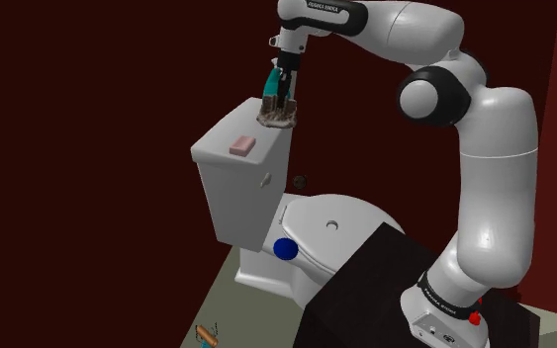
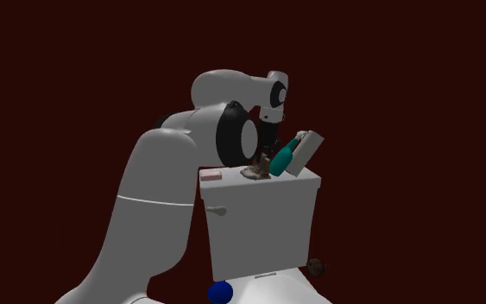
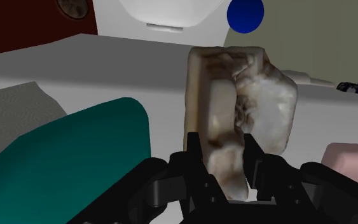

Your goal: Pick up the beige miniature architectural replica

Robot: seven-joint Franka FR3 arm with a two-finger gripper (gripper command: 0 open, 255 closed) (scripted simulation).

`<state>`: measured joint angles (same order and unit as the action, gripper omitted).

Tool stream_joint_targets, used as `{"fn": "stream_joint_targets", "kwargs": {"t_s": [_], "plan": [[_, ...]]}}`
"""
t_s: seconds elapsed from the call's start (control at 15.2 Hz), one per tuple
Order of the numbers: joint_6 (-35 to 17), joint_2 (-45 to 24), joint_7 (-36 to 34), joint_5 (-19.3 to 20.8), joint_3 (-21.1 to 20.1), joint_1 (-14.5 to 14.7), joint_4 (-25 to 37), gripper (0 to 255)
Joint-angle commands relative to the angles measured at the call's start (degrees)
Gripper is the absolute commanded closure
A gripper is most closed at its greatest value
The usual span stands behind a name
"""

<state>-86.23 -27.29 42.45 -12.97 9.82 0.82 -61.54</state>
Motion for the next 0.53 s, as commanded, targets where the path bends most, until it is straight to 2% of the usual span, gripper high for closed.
{"fn": "stream_joint_targets", "kwargs": {"t_s": [0.0, 0.46], "plan": [[2.0, -0.7, -0.2, -0.1, 0.0, -0.3, 2.7, 255], [10.8, -5.9, -1.6, -1.0, -0.4, -1.9, 16.8, 255]]}}
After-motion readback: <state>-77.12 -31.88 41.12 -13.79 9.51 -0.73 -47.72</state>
